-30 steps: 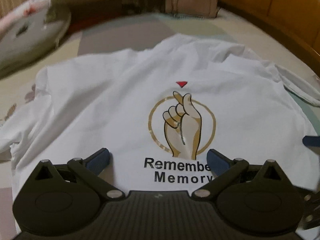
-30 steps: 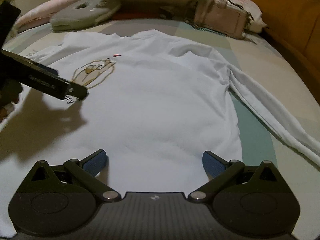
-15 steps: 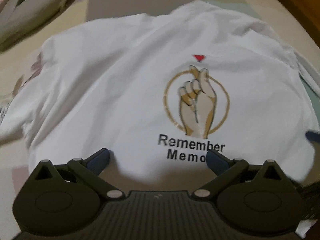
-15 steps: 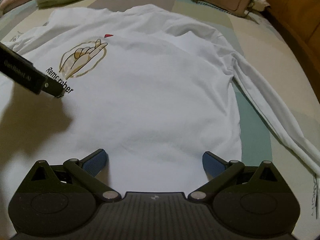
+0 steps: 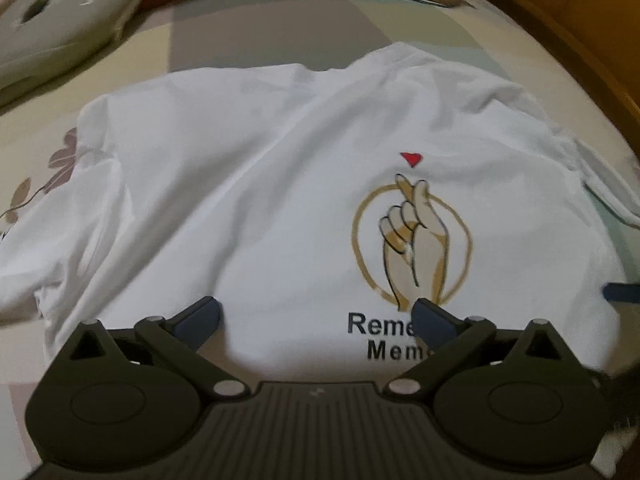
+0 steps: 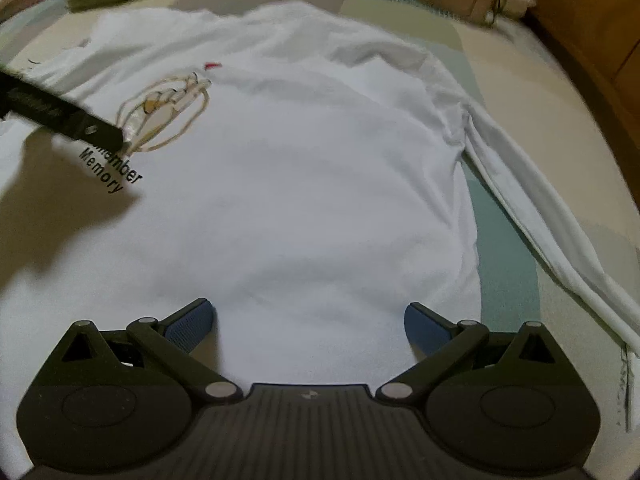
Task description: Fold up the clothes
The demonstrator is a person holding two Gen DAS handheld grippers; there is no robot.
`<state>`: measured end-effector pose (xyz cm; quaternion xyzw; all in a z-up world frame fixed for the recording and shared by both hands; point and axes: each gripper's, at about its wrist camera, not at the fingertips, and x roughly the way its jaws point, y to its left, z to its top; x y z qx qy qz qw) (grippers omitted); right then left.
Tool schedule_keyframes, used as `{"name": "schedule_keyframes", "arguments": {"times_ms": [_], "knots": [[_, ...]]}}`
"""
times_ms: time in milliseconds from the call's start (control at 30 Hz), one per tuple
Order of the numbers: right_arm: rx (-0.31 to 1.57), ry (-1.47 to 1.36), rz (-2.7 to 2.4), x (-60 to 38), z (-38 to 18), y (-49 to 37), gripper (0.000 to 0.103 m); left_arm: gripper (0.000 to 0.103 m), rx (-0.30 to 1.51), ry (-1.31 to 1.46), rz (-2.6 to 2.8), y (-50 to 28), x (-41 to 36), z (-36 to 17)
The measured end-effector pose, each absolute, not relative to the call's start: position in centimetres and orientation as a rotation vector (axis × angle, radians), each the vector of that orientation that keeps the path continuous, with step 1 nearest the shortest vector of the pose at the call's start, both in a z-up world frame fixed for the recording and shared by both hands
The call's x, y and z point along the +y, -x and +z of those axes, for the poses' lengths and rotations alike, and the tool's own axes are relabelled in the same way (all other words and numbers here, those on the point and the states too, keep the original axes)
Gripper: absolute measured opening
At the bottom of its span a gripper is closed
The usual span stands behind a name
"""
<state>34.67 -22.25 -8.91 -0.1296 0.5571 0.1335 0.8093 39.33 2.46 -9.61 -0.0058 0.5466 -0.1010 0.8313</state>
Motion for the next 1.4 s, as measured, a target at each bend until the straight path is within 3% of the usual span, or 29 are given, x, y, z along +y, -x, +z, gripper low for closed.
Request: {"name": "schedule_keyframes", "arguments": {"times_ms": [100, 300, 533, 767, 967, 1200, 1233, 1400], "knots": [[1.255, 0.168, 0.238, -22.0, -7.8, -36.7, 0.103, 0.1, 1.135, 0.058, -0.256, -39.9, 4.2, -8.0], [1.112, 0.008, 0.259, -20.2, -5.3, -41.3, 0.103, 0.1, 1.075, 0.138, -0.326, -41.9, 6.5, -7.0], [1.064, 0.061, 0.341, -18.5, -9.1, -45.4, 0.103, 0.1, 1.089, 0.281, -0.219, -43.3, 7.7, -10.3], [1.068, 0.035, 0.446, -20.3, -6.6, -47.2, 0.103, 0.1, 1.059, 0.27, -0.237, -45.0, 8.2, -6.9], [0.982, 0.037, 0.411, -21.5, -4.3, -55.6, 0.103, 0.1, 0.966, 0.133, -0.175, -51.0, 9.7, -4.1], [1.162, 0.151, 0.229, -21.0, -8.6, -64.2, 0.103, 0.094, 1.106, 0.036, -0.146, -53.9, 9.9, -6.9], [1.18, 0.16, 0.227, -21.0, -9.0, -64.4, 0.103, 0.09, 1.126, 0.022, -0.141, -54.4, 9.9, -7.3], [1.234, 0.186, 0.298, -20.2, -9.3, -63.6, 0.103, 0.089, 1.224, -0.049, -0.119, -56.5, 10.1, -9.4]]}}
